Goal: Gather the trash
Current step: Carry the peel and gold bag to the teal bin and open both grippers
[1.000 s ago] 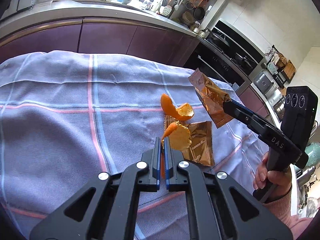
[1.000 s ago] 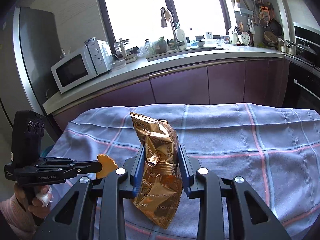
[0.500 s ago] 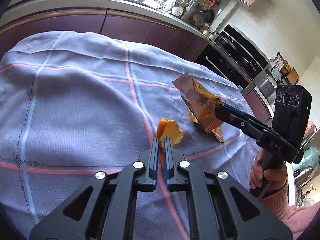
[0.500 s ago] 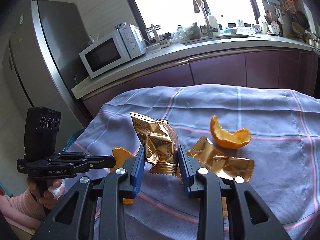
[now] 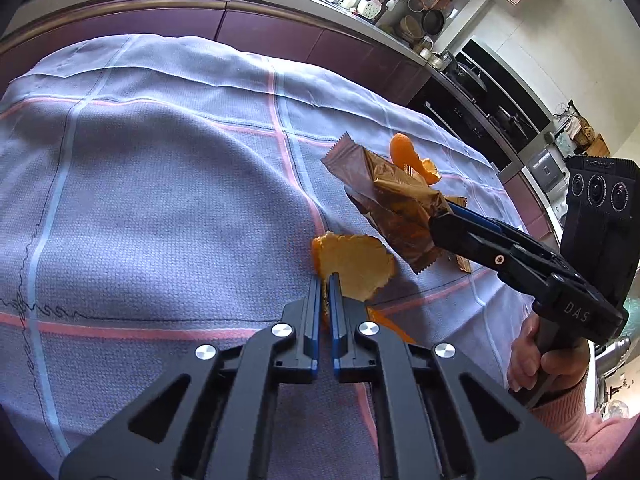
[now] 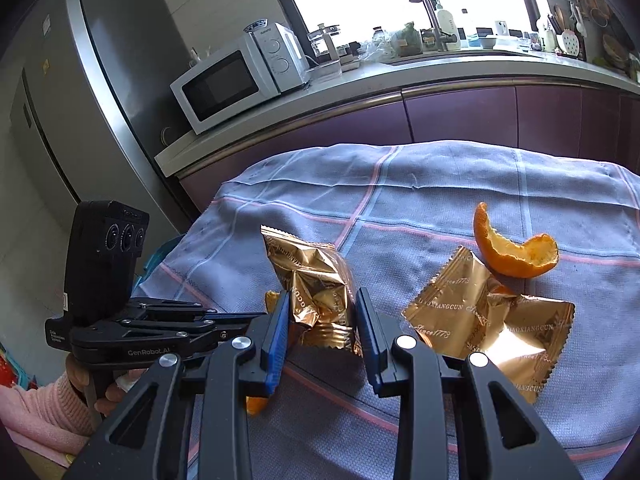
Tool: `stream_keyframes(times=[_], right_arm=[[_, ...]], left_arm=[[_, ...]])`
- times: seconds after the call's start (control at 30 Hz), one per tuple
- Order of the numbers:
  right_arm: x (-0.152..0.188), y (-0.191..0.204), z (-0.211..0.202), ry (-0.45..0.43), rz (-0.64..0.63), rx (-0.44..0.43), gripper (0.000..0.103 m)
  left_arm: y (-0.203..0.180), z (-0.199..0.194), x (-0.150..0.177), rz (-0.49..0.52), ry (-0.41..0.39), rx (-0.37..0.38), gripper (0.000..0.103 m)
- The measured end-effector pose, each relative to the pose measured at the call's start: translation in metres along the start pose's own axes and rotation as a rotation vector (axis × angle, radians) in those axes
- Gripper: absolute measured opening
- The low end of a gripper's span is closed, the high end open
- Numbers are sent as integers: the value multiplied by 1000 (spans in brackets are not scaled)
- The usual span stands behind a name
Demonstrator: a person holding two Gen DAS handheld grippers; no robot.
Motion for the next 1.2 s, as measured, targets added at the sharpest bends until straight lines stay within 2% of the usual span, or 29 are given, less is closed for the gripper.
stream_keyframes(times=[0.23,0.4,0.83,1.2], right_arm=[[-14,28,0,-12,-45,-43,31],[-24,58,5,-12,-80,-92,31],[-49,173,41,15,-236,-241,31],[-56,260,87,79,-339,-323,31]], left_arm=[[-2,-45,1,4,-78,22,4],[8,-95,2,-6,-162,-11,4],[60,-238,11,-79,-372,-187,4],[127,-343,20,-178,-526,-343,4]])
Point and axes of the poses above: each gripper's, at about its wrist camera, not at the fingertips, and z roughly the way its jaws point, y to its left, x to its underside, the point moved 9 cm from there along z, roughly the way its jaws point, and after that the axes turned 10 degrees about x, right-handed, at the moved point
